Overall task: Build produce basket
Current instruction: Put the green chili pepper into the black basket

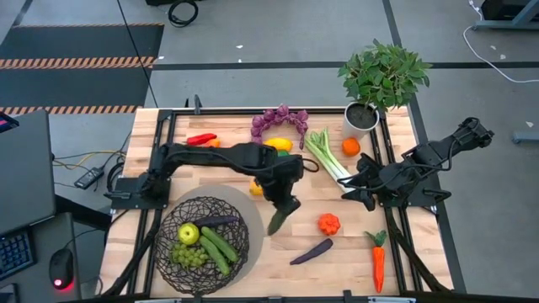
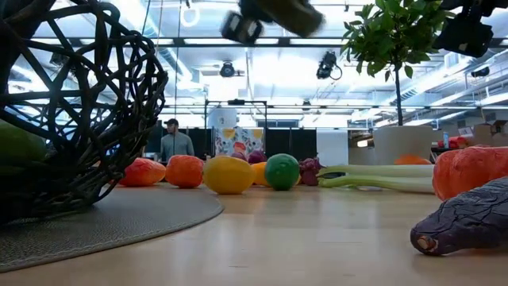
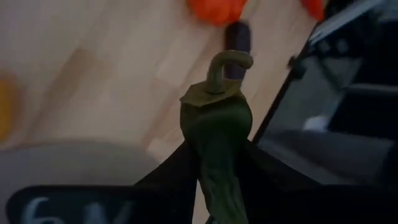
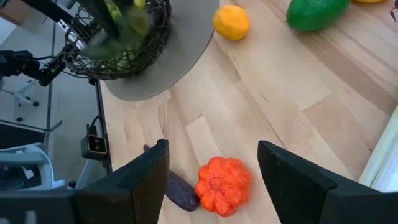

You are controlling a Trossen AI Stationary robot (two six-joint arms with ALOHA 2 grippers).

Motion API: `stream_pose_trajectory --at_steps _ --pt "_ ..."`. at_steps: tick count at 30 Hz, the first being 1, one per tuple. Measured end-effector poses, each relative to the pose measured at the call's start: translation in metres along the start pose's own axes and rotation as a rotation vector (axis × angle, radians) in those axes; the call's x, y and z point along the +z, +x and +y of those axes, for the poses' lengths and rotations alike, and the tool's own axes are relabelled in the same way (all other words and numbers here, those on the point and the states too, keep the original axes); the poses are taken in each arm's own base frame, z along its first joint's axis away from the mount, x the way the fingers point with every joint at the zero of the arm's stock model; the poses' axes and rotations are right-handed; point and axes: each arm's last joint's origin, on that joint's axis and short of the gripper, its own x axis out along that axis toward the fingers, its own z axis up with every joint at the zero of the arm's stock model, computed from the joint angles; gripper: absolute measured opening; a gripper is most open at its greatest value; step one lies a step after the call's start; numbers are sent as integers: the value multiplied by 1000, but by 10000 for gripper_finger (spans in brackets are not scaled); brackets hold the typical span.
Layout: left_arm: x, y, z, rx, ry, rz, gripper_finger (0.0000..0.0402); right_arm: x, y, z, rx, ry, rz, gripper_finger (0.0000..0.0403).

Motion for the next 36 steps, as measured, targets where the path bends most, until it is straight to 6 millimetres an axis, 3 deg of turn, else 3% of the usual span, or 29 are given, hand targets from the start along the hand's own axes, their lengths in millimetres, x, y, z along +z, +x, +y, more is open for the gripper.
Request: stream_pose_trajectory --at_steps 5,16,24,31,36 --pt "-25 -32 -16 121 96 49 94 -1 -3 -3 -14 14 -5 249" --pt "-74 -43 -32 239 141 127 97 -1 -5 -4 -21 36 -17 249" --pt "-125 -59 -11 334 63 103 98 -1 -5 -4 -6 46 1 249" --pt "-144 -41 9 113 -67 -55 106 -1 -5 -3 3 51 -3 249" --pt "-151 -21 25 164 -85 -21 136 -3 -5 -2 49 116 70 249"
